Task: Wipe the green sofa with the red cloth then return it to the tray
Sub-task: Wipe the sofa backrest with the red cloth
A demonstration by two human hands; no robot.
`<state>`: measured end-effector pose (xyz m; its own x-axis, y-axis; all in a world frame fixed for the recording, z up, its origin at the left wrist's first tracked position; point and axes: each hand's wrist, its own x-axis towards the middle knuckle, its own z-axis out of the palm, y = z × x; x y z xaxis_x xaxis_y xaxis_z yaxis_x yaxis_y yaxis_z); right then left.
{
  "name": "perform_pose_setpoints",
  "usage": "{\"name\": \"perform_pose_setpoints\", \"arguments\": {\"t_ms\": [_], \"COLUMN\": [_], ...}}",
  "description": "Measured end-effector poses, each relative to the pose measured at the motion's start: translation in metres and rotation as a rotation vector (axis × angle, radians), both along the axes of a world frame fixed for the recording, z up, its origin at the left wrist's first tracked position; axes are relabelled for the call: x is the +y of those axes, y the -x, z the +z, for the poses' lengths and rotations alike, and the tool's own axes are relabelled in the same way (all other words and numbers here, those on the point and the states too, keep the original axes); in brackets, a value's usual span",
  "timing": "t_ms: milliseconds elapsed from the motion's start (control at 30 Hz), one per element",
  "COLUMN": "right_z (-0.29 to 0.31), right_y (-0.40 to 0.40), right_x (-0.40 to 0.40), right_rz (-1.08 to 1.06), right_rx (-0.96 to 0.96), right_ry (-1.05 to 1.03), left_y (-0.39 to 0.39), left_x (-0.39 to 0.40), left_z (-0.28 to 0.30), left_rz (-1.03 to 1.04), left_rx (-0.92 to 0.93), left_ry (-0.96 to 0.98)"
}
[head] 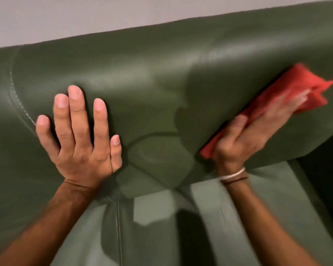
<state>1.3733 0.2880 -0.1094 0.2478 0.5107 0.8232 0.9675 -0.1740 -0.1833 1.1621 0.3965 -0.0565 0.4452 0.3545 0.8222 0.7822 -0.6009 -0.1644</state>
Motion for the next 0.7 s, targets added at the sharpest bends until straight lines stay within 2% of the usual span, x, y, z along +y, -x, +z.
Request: {"name": "perform_pose_setpoints", "arguments": {"t_ms": [67, 133, 200, 233, 267, 367, 433, 567, 700], "right_z": [0.003, 0.001, 0.003, 0.004, 0.009, 0.015, 0.014, 0.02, 0.051], "right_y": [0.013, 0.033, 0.018, 0.004, -0.001, 0.036, 0.08, 0.154, 0.241], "right_x": [0.004, 0.001, -0.005, -0.007, -0.006, 0.017, 0.035, 0.061, 0.099], "right_rz": [-0.003, 0.047, 0.117, 0.086, 0.057, -0.141, -0.217, -0.174, -0.087], "right_rx": [0.047, -0.059, -0.159, -0.147, -0.082, 0.3, 0.379, 0.253, 0.124], "right_ry": [-0.042, 0.009, 0.02, 0.017, -0.005, -0.201, -0.248, -0.152, -0.114], "left_y": [-0.004, -0.004, -0.003, -0.004, 0.002, 0.045, 0.092, 0.186, 0.271], "left_x": [0.001, -0.003, -0.007, -0.008, -0.012, -0.017, -0.022, -0.029, -0.016], "left_z": [0.004, 0.013, 0.023, 0.026, 0.028, 0.025, 0.018, 0.006, 0.007], "left_rz": [-0.004, -0.03, -0.043, -0.054, -0.074, -0.108, -0.043, 0.093, 0.226], "left_rx": [0.024, 0.055, 0.071, 0.068, 0.057, 0.027, 0.031, 0.006, -0.089], "left_ry": [-0.023, -0.008, 0.001, -0.001, 0.025, 0.094, 0.144, 0.207, 0.22]}}
